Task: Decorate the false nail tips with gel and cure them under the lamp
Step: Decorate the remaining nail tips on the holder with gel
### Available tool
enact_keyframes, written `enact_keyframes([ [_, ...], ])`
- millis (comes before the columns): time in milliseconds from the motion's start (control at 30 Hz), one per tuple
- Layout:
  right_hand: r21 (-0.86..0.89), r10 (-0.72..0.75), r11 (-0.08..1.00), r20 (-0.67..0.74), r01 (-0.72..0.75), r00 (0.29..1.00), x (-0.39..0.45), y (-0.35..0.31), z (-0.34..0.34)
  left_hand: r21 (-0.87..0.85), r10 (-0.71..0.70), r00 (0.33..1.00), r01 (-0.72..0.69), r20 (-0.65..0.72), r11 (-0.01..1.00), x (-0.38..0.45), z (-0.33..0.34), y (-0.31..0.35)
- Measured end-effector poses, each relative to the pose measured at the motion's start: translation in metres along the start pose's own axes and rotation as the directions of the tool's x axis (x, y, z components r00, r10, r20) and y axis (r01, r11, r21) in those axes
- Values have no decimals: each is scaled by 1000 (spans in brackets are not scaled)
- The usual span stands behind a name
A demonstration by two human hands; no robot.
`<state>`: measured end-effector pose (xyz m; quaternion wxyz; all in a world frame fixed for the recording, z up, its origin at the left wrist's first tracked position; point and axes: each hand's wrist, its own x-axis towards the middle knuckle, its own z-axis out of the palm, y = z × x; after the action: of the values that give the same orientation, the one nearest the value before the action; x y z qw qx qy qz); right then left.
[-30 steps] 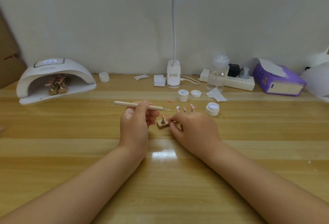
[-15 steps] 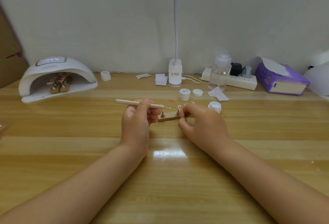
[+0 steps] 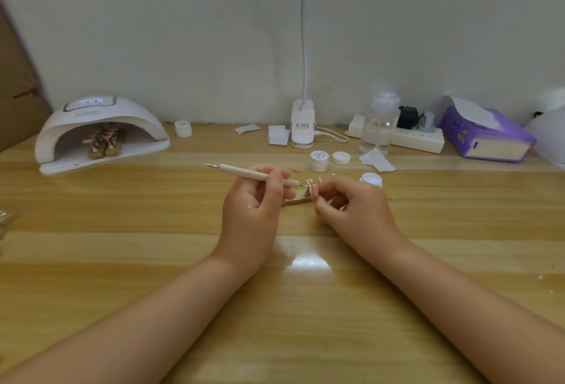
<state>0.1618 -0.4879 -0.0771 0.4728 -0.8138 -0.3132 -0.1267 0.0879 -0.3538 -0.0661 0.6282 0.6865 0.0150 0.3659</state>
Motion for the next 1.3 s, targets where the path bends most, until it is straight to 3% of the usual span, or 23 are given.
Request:
enact_keyframes([
  [367, -33, -60, 998, -33, 59, 998, -2, -2, -1, 71, 110, 992, -114, 57, 991, -2, 1, -2],
  [1300, -74, -68, 995, -35, 65, 997, -2, -4, -1, 131, 109, 990, -120, 90, 984, -1, 0, -9],
])
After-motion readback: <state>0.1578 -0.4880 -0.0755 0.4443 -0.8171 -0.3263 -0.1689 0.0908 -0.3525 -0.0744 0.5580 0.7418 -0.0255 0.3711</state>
